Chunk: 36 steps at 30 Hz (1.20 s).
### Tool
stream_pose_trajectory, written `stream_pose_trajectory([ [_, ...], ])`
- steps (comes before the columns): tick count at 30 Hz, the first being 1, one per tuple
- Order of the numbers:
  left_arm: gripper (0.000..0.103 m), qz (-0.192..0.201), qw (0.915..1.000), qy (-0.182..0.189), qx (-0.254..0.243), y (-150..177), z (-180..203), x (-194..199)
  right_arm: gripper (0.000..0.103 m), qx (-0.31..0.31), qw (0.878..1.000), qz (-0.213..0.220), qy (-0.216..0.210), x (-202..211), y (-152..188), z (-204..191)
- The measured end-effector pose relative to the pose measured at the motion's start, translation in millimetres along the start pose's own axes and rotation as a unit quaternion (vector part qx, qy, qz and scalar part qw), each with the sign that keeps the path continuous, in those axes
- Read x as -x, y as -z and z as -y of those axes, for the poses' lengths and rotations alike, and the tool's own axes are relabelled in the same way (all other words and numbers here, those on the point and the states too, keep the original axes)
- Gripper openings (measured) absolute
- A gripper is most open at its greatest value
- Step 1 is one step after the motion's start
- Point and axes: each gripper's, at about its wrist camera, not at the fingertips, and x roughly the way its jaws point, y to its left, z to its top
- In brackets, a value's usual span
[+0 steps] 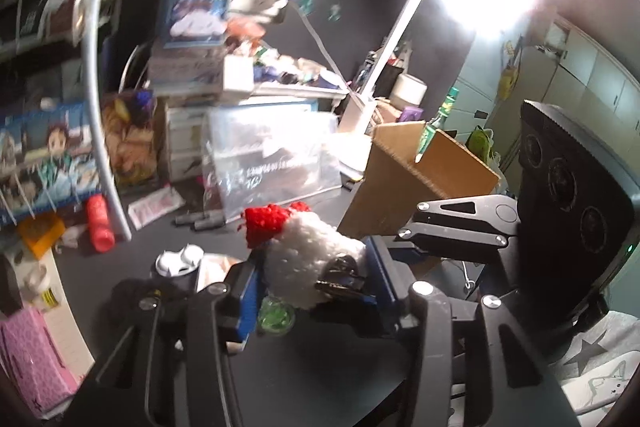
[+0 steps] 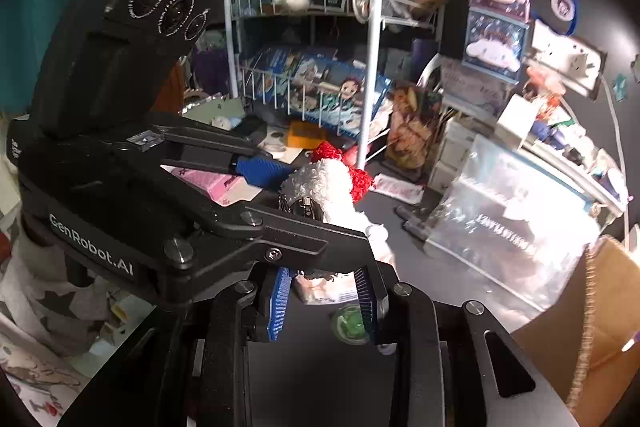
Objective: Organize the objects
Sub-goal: 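Carry the red-hatted plush into the cardboard box and open the right gripper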
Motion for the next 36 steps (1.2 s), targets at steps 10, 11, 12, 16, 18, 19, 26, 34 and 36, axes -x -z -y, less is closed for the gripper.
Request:
stream_pose_trajectory([
  [10,0.044,0.004,0.9979,0.023,-0.061,-53.6,60.0,-18.3,0.026,-0.029,0.999,0.015,0.037,53.3,-4.5,36.8],
  [11,0.044,0.003,0.9976,0.026,-0.064,-57.8,64.7,-22.0,0.025,-0.035,0.998,0.017,0.044,61.8,-3.3,44.4],
  [12,0.044,0.000,0.9972,0.030,-0.069,-63.1,71.2,-27.9,0.026,-0.039,0.998,0.018,0.049,65.9,-1.6,49.6],
  [16,0.044,-0.020,0.9952,0.051,-0.081,-80.2,95.5,-58.8,0.026,-0.062,0.995,0.016,0.070,83.8,7.9,73.7],
  [18,0.044,-0.033,0.9941,0.059,-0.085,-85.6,105.3,-75.3,0.026,-0.078,0.994,0.011,0.081,91.9,15.7,88.6],
  [19,0.044,-0.042,0.9934,0.063,-0.086,-88.0,110.5,-85.4,0.026,-0.085,0.993,0.008,0.084,94.6,19.1,94.7],
  [26,0.044,-0.098,0.9878,0.082,-0.089,-92.5,134.6,-136.4,0.026,-0.150,0.985,-0.022,0.078,103.8,50.4,141.1],
  [34,0.061,-0.123,0.9844,0.074,-0.101,-88.4,145.4,-154.7,0.033,-0.162,0.981,-0.053,0.090,101.8,66.6,154.5],
  [36,0.074,-0.118,0.9848,0.066,-0.109,-88.0,147.5,-151.3,0.055,-0.148,0.981,-0.056,0.110,103.2,67.4,152.0],
])
